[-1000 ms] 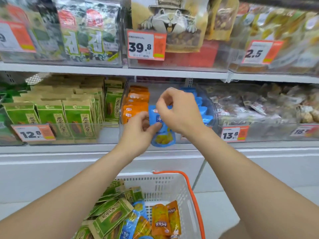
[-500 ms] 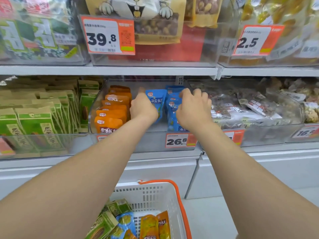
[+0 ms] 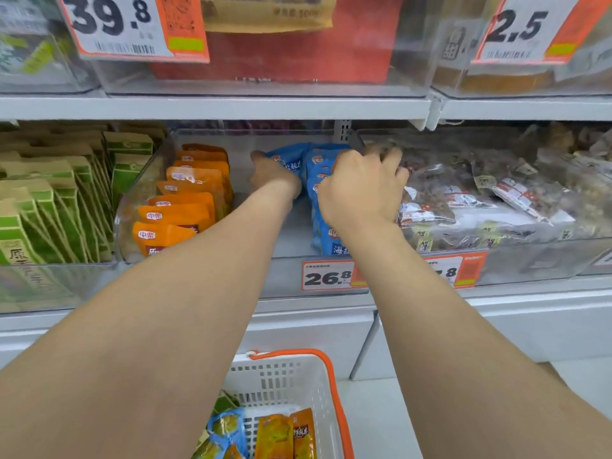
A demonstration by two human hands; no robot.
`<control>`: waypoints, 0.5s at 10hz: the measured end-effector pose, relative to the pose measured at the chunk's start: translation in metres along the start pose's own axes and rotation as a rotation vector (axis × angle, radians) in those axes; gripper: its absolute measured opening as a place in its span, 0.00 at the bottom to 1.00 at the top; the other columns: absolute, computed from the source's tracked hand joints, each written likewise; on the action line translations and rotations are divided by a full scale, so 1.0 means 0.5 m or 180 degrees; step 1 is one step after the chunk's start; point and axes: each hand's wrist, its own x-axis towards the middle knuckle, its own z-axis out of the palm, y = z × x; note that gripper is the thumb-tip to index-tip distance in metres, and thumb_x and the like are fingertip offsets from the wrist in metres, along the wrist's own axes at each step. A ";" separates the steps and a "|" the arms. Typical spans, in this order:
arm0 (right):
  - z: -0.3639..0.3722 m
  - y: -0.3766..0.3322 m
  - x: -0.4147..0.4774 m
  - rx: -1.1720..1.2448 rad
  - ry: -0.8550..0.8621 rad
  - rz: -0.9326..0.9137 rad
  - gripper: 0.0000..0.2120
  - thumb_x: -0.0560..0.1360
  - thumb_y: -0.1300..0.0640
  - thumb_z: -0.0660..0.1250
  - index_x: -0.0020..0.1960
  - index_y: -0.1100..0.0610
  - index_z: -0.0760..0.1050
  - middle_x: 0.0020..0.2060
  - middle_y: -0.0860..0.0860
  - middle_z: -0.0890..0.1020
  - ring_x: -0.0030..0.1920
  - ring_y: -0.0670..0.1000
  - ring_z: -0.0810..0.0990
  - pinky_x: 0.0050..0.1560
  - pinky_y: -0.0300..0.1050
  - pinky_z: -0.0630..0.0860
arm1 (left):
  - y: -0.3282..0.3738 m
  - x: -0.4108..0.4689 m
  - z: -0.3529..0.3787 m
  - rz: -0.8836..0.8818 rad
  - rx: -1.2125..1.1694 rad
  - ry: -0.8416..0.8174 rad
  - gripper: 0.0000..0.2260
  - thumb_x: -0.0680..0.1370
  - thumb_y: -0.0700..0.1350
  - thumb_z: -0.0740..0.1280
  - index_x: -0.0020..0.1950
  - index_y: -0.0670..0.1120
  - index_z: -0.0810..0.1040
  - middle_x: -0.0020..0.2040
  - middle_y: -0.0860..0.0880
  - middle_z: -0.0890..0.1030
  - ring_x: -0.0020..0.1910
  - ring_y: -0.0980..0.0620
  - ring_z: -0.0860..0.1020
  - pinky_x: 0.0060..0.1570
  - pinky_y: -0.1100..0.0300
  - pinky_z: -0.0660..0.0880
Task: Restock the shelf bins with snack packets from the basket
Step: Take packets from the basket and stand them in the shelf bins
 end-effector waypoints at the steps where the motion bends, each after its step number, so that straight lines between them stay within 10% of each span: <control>1: 0.006 0.004 0.004 0.0004 0.0009 0.0016 0.09 0.76 0.52 0.64 0.51 0.55 0.78 0.59 0.59 0.81 0.70 0.65 0.66 0.65 0.59 0.65 | -0.003 0.050 0.043 0.0028 -0.0072 -0.0074 0.24 0.83 0.44 0.64 0.78 0.43 0.63 0.72 0.42 0.73 0.62 0.43 0.76 0.49 0.58 0.72; 3: 0.016 0.004 0.006 -0.0067 0.0108 0.0018 0.11 0.76 0.52 0.62 0.52 0.55 0.80 0.58 0.57 0.81 0.68 0.64 0.67 0.64 0.58 0.66 | -0.011 0.073 0.050 -0.0196 0.0113 -0.0315 0.28 0.80 0.49 0.70 0.75 0.43 0.63 0.73 0.43 0.73 0.69 0.42 0.75 0.68 0.48 0.75; 5: 0.013 0.004 0.000 0.0084 0.0159 0.0032 0.15 0.73 0.52 0.58 0.50 0.55 0.82 0.55 0.56 0.83 0.66 0.64 0.69 0.62 0.58 0.66 | -0.021 0.065 0.026 -0.0006 0.0459 -0.0651 0.16 0.82 0.40 0.64 0.71 0.41 0.71 0.66 0.42 0.79 0.64 0.41 0.79 0.65 0.50 0.78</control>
